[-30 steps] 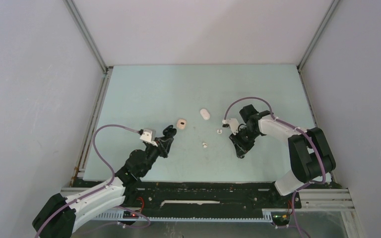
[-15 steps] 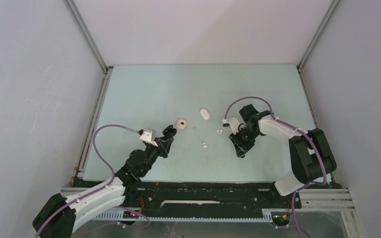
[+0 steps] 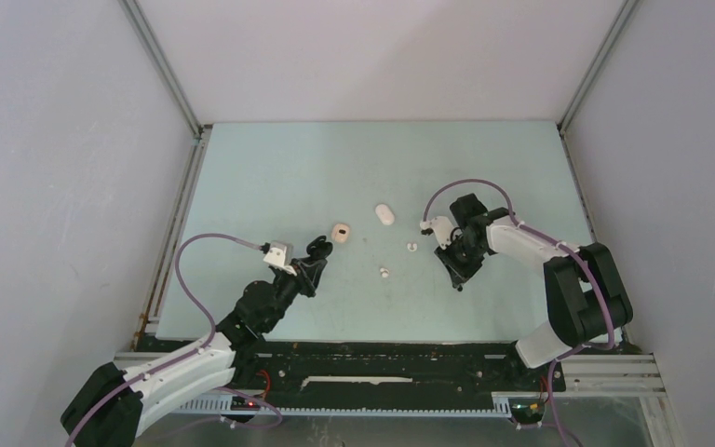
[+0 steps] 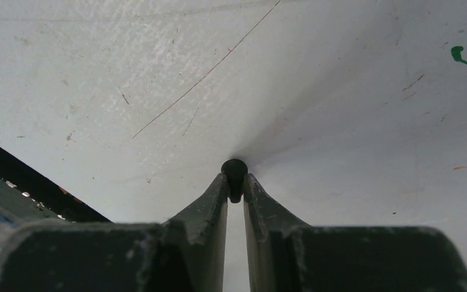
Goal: Insert the wireless bluetooth earbuds into the charging case
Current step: Pick up the earbud from the center of the board, then place the earbud in the charging case, then close the charging case, then place the charging case at the center of the board, then pick up the charging case at the center of the board.
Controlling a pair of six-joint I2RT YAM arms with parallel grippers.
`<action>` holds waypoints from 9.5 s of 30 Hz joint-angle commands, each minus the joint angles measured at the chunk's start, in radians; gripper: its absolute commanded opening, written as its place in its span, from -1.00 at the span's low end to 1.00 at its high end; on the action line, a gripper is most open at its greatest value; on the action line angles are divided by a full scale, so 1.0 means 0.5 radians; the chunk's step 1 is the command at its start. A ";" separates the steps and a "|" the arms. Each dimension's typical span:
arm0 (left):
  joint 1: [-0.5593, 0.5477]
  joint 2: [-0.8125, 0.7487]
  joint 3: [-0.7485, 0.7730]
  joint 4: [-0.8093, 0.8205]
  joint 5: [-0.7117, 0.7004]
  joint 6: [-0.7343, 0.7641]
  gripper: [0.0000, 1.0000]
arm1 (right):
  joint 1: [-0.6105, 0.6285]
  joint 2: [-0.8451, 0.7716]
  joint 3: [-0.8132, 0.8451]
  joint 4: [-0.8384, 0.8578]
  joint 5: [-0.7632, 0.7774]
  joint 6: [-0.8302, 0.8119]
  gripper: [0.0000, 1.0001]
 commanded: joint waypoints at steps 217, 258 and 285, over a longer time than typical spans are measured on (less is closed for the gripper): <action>0.355 1.242 0.563 0.082 0.655 -1.031 -0.79 | 0.101 -0.961 -0.153 0.294 -0.670 -0.309 0.66; 0.255 0.163 0.809 -1.339 -0.006 -0.569 -0.02 | 0.153 -0.735 -0.063 0.715 -0.322 -0.033 0.65; 0.489 0.093 1.362 -1.935 -0.133 0.213 1.00 | 0.276 1.037 1.473 0.445 -0.166 0.387 0.41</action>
